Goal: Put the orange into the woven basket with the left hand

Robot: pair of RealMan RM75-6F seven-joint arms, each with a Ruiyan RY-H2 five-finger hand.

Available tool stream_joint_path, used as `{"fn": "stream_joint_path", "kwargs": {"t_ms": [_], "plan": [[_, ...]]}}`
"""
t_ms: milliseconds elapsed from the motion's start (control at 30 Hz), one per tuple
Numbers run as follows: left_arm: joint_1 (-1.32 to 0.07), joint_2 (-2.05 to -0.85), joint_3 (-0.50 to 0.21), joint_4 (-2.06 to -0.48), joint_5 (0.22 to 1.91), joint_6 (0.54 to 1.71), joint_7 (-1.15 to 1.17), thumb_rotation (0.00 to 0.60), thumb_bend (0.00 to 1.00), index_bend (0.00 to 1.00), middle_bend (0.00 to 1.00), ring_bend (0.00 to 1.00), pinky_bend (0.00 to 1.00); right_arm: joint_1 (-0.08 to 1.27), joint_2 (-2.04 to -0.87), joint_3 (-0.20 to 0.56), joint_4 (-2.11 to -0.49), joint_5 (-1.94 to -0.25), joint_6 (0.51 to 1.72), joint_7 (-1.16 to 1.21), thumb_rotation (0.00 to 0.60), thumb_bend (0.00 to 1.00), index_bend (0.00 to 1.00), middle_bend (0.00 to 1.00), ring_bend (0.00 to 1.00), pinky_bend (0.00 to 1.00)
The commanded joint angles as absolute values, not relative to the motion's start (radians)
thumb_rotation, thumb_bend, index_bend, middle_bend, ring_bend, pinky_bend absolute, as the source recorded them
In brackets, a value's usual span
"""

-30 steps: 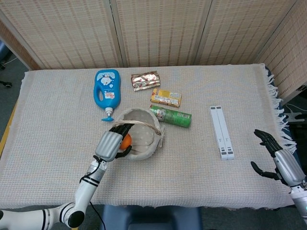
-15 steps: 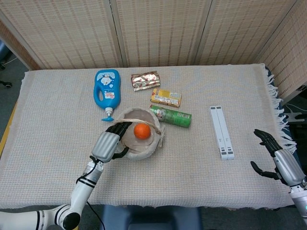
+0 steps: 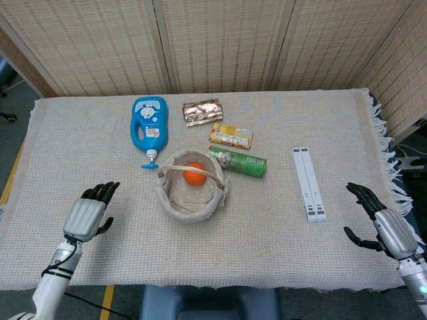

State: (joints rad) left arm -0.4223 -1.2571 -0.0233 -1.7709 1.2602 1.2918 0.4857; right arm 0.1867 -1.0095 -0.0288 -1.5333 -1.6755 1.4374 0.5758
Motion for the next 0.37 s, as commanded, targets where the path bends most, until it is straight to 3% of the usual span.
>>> {"fn": "stream_joint_path", "kwargs": {"t_ms": [33,367], "plan": [[-0.334,-1.235,0.034,-1.664,1.352,1.399,0.359,0.600,0.34,0.04,0.07,0.11,0.24,0.186,-1.016,-0.033,-1.537,-1.680,1.436,0.556,0.600,0.26,0.02,0.02,0.00,0.25],[-0.225,-1.279,0.056,-1.493,1.425,1.500,0.184,0.600,0.34,0.04,0.06,0.11,0.24,0.191,-1.021,-0.038,-1.545,-1.672,1.413,0.516,0.600,0.26,0.02,0.02,0.00,0.25]]}}
